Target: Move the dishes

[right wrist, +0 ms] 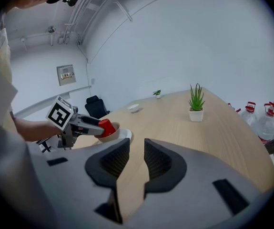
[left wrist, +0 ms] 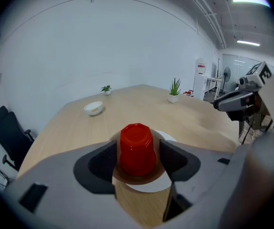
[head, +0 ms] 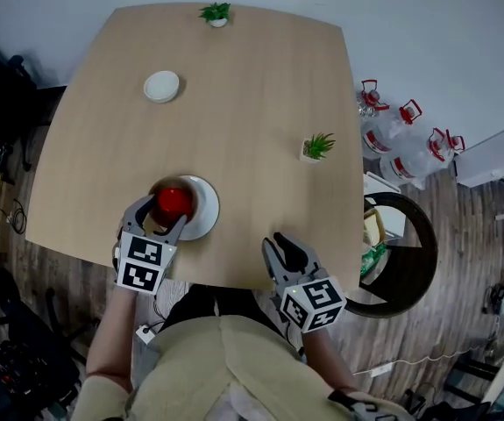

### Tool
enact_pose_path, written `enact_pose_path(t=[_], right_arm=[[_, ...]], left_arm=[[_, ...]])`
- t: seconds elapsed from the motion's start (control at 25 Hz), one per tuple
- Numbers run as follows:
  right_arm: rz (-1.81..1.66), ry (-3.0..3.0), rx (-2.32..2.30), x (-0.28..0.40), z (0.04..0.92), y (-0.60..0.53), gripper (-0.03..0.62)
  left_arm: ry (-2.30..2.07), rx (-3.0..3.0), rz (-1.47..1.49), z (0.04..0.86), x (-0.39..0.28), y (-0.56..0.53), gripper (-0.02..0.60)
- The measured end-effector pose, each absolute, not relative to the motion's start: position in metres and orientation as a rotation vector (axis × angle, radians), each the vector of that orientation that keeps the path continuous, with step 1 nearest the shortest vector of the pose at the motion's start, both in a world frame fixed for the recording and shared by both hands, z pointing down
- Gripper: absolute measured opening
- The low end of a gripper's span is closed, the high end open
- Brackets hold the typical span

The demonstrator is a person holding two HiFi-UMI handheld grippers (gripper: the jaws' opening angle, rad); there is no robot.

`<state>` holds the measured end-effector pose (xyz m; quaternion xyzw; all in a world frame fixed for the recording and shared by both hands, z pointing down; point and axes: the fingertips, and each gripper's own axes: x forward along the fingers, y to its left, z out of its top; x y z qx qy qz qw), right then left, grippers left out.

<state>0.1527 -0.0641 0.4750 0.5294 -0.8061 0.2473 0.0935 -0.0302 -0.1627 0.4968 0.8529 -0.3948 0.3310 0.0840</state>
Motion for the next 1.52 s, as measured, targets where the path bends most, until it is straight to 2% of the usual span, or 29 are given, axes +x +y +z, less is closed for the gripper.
enact_pose_path(t=[0.52, 0.72, 1.12, 1.52], right_arm=[[0.723, -2.428, 1.553, 0.156, 0.477, -0.084, 0.089], [0.73, -2.399, 1.603, 0.148, 0.474, -0.085, 0.089], [0.688, -2.39, 1.624, 0.116, 0.457, -0.093, 0.089], [0.615, -2.408, 1.587, 0.095, 0.441, -0.102, 0.089]], left_arm=[[-1.213, 2.533, 1.124, 0.509, -0.022, -0.183, 0.266], [-1.091, 2.567, 1.129, 0.511, -0.017, -0.181, 0.258], [-1.006, 2.633, 0.872, 0.482, -0.025, -0.184, 0.25], [-0.906, 2.513, 0.4, 0.439, -0.039, -0.185, 0.249]])
